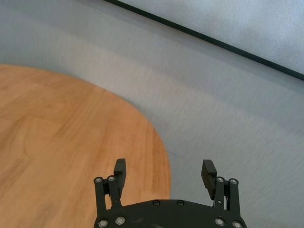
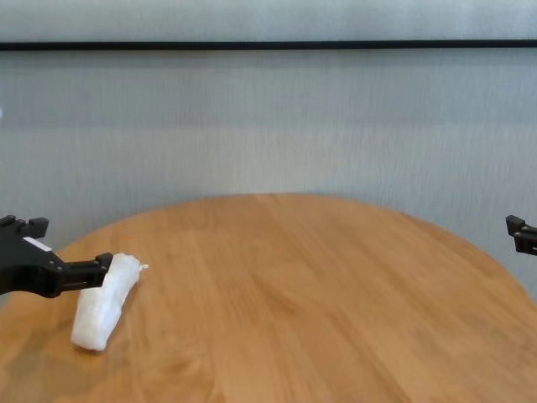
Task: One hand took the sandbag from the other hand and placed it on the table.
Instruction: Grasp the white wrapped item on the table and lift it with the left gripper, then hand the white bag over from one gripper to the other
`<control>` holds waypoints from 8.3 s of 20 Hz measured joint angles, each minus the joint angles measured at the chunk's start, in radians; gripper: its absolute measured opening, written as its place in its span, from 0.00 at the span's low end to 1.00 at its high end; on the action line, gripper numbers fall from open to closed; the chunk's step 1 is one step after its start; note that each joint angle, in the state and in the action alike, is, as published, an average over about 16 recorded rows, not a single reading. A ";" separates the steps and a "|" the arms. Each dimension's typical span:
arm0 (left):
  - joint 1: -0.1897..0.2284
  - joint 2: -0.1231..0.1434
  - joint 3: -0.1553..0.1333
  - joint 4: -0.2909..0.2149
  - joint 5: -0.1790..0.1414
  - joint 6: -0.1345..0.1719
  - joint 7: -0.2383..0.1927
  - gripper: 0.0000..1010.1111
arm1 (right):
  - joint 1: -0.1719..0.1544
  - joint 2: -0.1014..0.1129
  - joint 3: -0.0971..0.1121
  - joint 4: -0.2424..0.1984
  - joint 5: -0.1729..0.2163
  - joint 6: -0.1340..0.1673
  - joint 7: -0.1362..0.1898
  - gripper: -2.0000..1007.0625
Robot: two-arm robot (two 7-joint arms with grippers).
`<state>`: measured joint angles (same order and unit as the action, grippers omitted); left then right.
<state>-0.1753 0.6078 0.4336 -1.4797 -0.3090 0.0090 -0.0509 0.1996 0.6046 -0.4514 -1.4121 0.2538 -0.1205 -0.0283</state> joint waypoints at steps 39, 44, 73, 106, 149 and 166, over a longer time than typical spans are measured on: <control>-0.049 -0.128 -0.048 0.060 -0.040 0.326 -0.088 0.99 | 0.000 0.000 0.000 0.000 0.000 0.000 0.000 0.99; -0.052 -0.138 -0.058 0.078 -0.032 0.322 -0.097 0.99 | 0.000 0.000 0.000 0.000 0.000 0.000 0.000 0.99; -0.068 -0.190 -0.095 0.159 0.020 0.286 -0.157 0.99 | 0.000 0.000 0.000 0.000 0.000 0.000 0.000 0.99; -0.080 -0.214 -0.110 0.181 0.075 0.297 -0.180 0.98 | 0.000 0.000 0.000 0.000 0.000 0.000 0.000 0.99; -0.080 -0.213 -0.109 0.182 0.069 0.300 -0.182 0.30 | 0.000 0.000 0.000 0.000 0.000 0.000 0.000 0.99; -0.093 -0.205 -0.086 0.185 0.112 0.255 -0.272 0.28 | 0.000 0.000 0.000 0.000 0.000 0.000 0.000 0.99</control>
<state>-0.2680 0.4025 0.3474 -1.2951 -0.1973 0.2643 -0.3226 0.1996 0.6046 -0.4514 -1.4121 0.2538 -0.1206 -0.0283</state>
